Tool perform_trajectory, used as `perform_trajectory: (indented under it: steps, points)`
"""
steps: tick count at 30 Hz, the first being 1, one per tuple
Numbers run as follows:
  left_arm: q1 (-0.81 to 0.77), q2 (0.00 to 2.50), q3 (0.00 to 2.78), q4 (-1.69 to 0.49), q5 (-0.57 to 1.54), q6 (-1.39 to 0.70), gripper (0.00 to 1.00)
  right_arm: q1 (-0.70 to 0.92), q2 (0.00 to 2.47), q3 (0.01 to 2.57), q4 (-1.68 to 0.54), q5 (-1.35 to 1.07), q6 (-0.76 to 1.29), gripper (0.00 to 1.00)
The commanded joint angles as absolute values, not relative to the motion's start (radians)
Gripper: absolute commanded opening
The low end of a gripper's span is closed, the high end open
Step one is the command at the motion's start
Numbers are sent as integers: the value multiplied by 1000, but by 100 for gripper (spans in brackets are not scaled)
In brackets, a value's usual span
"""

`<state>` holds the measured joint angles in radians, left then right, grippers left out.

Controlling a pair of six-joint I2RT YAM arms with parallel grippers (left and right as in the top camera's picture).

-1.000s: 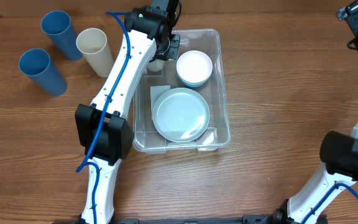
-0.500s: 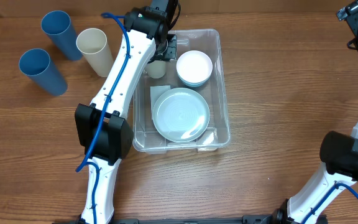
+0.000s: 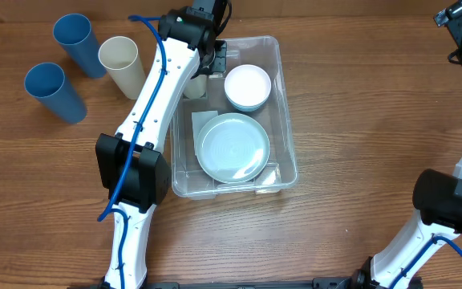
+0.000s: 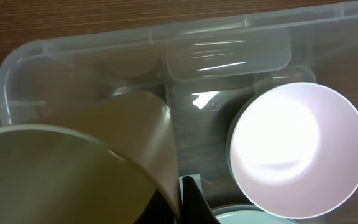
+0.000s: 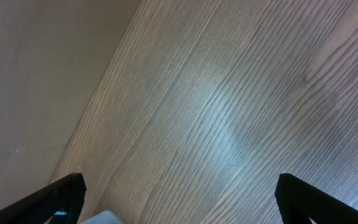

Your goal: Pack container

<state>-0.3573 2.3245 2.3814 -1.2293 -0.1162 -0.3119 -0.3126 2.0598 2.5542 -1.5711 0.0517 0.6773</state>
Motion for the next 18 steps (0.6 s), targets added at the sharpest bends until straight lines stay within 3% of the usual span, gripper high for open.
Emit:
perform_trajectory:
  steps: [1,2,4,5,12,18]
  points:
    - [-344,2335,2391,-1231,-168,-310,8,-314,2043,2569,-1570,58,682,100]
    - [-344,2335,2391,-1233,-167,-310,15,-314,2043,2569,-1570,58,682,100]
    - [-345,2335,2391,-1233,-167,-310,43,-314,2043,2569,-1570,58,682,100]
    - [-345,2335,2391,-1233,-167,-310,48,-314,2043,2569,-1570,58,682,100]
    - [-345,2333,2413,-1230,-164,-306,58,-314,2043,2569,-1570,58,682,100]
    - [-347,2333,2650,-1284,-83,-246,62,-314,2043,2569,-1570,58,682,100]
